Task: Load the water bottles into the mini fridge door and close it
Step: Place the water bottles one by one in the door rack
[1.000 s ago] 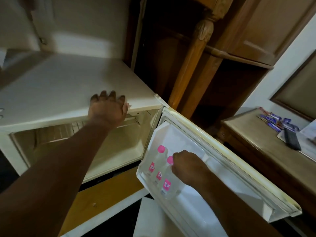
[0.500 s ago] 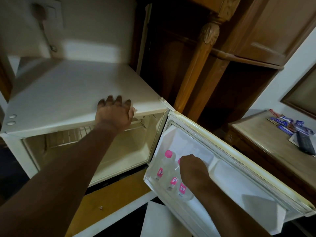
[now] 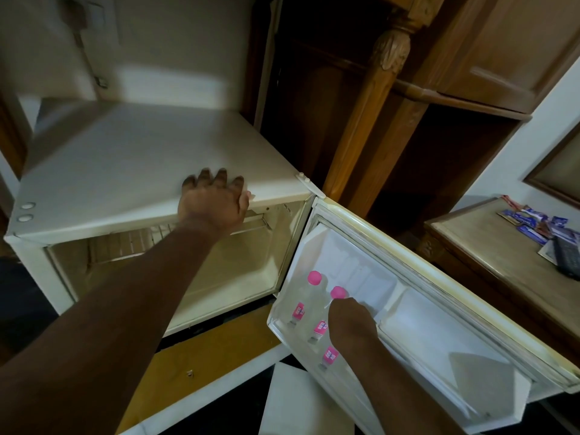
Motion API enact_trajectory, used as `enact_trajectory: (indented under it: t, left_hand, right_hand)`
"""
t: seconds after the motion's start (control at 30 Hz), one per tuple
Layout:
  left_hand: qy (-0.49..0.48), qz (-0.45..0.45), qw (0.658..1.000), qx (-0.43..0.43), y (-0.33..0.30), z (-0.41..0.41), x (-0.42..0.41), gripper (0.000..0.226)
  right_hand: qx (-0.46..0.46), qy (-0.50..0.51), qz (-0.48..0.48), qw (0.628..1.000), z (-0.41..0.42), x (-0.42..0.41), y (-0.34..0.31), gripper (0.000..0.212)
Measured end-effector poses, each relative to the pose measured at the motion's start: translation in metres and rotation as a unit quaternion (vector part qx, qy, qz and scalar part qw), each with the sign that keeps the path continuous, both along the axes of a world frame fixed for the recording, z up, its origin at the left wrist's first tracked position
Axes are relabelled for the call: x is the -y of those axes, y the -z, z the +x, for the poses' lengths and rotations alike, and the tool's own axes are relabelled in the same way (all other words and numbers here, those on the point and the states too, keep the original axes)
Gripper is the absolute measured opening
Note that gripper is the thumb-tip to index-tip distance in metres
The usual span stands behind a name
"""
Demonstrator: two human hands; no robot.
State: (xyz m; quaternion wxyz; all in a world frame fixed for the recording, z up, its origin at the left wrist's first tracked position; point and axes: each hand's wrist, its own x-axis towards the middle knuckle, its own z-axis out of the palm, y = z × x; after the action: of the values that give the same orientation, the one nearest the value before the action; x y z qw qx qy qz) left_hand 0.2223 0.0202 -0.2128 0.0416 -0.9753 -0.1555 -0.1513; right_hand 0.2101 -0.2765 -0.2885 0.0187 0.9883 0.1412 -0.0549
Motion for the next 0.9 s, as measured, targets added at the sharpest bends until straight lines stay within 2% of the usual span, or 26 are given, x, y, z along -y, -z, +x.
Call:
enact_trajectory:
  t: [0.07, 0.2, 0.27, 0.37, 0.67, 0.77, 0.83, 0.9]
  left_hand:
    - [0.000, 0.000, 1.000, 0.001, -0.001, 0.000, 0.001, 0.062]
    - [0.000, -0.001, 1.000, 0.000, -0.001, 0.000, 0.001, 0.064]
    - [0.002, 0.003, 1.000, -0.001, 0.000, 0.000, 0.001, 0.063]
    - [0.002, 0.004, 1.000, 0.000, 0.001, 0.000, 0.000, 0.062]
    - [-0.004, 0.004, 1.000, -0.003, 0.002, 0.002, -0.001, 0.066]
    - [-0.003, -0.001, 1.000, -0.006, 0.003, 0.002, -0.001, 0.066]
    - [0.000, 0.000, 1.000, -0.005, 0.003, 0.002, -0.001, 0.067]
    - [0.000, -0.002, 1.000, -0.002, 0.003, 0.001, -0.001, 0.067]
  right_hand:
    - [-0.014, -0.003, -0.012, 1.000, -0.001, -0.002, -0.006, 0.031]
    - [-0.011, 0.075, -0.030, 0.997, 0.001, -0.014, -0.019, 0.020]
    - [0.010, 0.068, -0.054, 0.996, 0.008, -0.017, -0.022, 0.020]
    - [-0.019, 0.049, -0.071, 0.996, 0.017, -0.019, -0.018, 0.021]
    - [-0.017, 0.011, -0.057, 0.998, 0.024, -0.019, -0.015, 0.021]
    - [0.043, -0.028, -0.013, 0.999, 0.022, -0.016, -0.034, 0.027]
    - [0.156, -0.086, 0.046, 0.983, 0.023, -0.006, -0.054, 0.030]
    - [0.275, -0.129, 0.102, 0.947, 0.028, 0.011, -0.075, 0.035]
